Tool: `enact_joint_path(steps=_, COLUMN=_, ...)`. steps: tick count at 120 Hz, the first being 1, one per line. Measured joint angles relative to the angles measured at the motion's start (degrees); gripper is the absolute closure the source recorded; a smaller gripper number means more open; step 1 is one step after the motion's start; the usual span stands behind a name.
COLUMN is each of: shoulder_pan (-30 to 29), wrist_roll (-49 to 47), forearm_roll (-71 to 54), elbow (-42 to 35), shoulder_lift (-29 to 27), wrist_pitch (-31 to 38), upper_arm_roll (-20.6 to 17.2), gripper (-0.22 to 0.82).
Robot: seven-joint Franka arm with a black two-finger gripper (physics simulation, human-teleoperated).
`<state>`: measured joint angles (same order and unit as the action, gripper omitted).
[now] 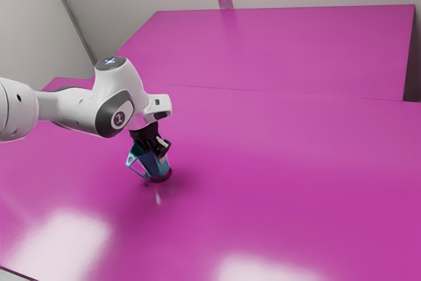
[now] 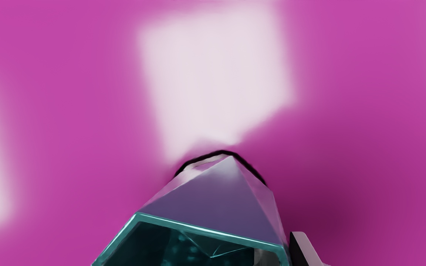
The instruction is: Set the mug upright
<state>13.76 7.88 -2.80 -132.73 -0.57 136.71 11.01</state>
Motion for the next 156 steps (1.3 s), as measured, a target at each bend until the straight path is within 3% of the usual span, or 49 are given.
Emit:
enact_joint_path(steps=31, shoulder_pan=0.47, wrist_roll=-0.90, forearm_roll=0.12, elbow=0.11, shoulder_lift=-0.06, wrist_pitch=0.36, upper_arm_roll=0.07, gripper=0.59)
enact_joint_path(steps=79, shoulder_pan=0.71, wrist_roll=-1.64, forearm_roll=0.11, elbow=0.71, shoulder_lift=-0.53, wrist_pitch=0.13, upper_arm_roll=0.06, gripper=0.30)
enact_joint_path(steps=115, shoulder_pan=0.12, wrist_roll=-2.25, forearm_roll=0.09, elbow=1.91, shoulder_lift=-2.24, wrist_pitch=-0.40, upper_arm_roll=-0.26, gripper=0.17)
enact_joint_path(steps=138, shoulder_pan=0.39, wrist_roll=-2.60, forearm_roll=0.33, elbow=7.67, shoulder_lift=-1.88, wrist_pitch=-3.11, upper_arm_roll=-1.03, gripper=0.11)
enact_joint_path(steps=156, shoulder_pan=0.60, wrist_roll=-2.79, forearm_roll=1.91, elbow=19.07, shoulder_lift=3.35, wrist_pitch=-9.89, upper_arm_roll=-1.07, gripper=0.05)
